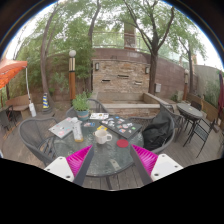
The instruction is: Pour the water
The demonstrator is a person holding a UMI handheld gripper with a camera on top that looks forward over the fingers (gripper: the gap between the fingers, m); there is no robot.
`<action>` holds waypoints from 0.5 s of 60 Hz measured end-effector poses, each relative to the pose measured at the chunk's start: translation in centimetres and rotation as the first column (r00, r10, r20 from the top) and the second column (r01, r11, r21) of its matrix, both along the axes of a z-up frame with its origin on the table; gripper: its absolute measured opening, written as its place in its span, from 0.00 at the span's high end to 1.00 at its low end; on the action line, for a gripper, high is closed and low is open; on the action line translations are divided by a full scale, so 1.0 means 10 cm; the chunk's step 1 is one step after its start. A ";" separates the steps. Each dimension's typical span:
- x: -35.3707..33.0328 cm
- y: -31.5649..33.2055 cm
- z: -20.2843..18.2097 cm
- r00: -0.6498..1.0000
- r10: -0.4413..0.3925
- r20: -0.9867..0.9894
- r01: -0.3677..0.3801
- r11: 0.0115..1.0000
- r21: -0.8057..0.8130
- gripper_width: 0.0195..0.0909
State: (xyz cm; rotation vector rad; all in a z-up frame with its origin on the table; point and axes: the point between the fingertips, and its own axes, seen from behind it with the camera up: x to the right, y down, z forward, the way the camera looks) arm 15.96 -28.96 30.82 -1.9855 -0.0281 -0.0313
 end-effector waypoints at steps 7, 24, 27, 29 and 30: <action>0.05 -0.01 -0.03 0.999 -0.037 -0.005 0.037 0.999 -0.007 0.11; -0.27 0.37 -0.57 1.000 -0.015 -0.009 0.015 0.999 -0.036 0.09; -0.41 0.52 -0.72 1.000 0.009 0.004 -0.009 1.000 -0.015 0.09; -0.54 0.64 -0.84 1.000 0.026 0.015 -0.026 1.000 0.003 0.09; -0.61 0.72 -0.91 0.999 0.036 0.018 -0.036 0.999 0.012 0.09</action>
